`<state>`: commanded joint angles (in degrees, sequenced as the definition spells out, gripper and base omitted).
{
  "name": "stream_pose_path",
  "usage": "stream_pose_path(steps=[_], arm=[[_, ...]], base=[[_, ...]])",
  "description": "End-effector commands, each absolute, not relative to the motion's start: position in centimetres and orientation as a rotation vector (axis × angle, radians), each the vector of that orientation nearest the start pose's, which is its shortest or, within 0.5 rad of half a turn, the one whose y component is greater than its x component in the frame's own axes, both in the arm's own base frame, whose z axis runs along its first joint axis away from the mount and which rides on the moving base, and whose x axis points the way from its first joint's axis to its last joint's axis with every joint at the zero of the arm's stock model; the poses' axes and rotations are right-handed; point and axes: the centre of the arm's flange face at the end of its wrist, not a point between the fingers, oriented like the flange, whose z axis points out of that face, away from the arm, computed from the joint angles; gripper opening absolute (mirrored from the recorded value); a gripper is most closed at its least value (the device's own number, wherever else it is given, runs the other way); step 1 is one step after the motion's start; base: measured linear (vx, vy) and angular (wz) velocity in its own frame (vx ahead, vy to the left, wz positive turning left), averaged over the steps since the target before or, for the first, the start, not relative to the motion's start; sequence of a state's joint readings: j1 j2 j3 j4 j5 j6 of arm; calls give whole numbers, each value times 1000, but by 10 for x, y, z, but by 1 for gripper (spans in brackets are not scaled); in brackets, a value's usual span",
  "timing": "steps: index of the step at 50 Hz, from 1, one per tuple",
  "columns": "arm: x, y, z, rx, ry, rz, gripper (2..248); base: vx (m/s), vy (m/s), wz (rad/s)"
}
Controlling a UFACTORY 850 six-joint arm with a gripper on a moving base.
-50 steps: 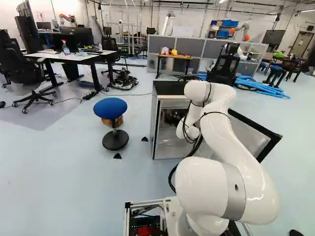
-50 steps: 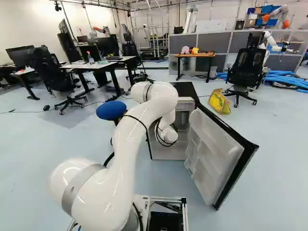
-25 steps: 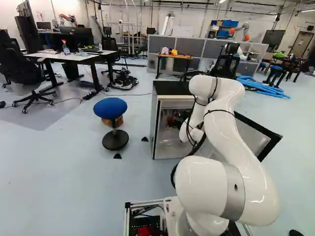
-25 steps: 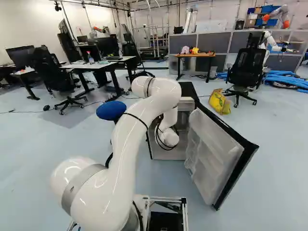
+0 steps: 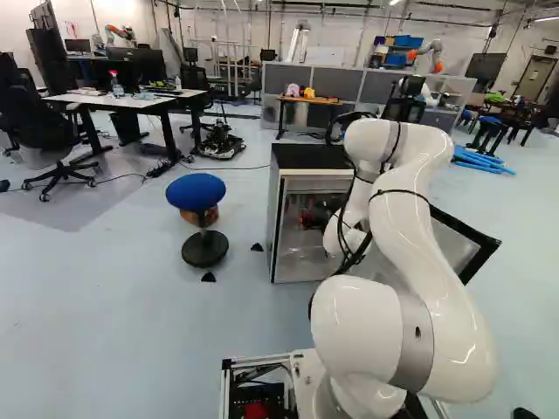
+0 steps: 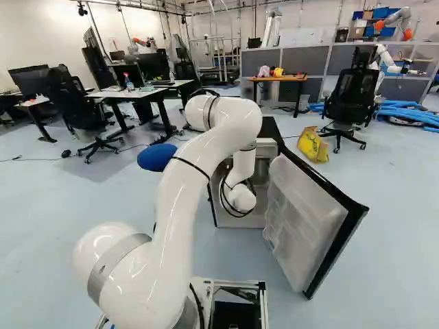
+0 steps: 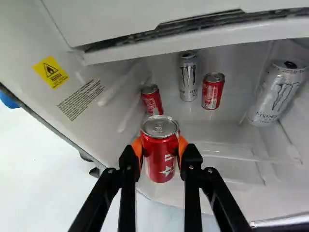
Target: Grab a drink from the fridge
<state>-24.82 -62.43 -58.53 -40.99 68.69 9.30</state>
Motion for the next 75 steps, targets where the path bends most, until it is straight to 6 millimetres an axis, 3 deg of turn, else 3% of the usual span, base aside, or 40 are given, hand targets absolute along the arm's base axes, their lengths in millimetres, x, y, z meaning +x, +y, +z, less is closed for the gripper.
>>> stream_pose_path(steps=[53, 75], arm=[[397, -201, 158, -2497, 107, -1536, 93], [376, -199, 189, -2500, 126, -1570, 93]], base=[[0, 0, 0], [0, 0, 0]])
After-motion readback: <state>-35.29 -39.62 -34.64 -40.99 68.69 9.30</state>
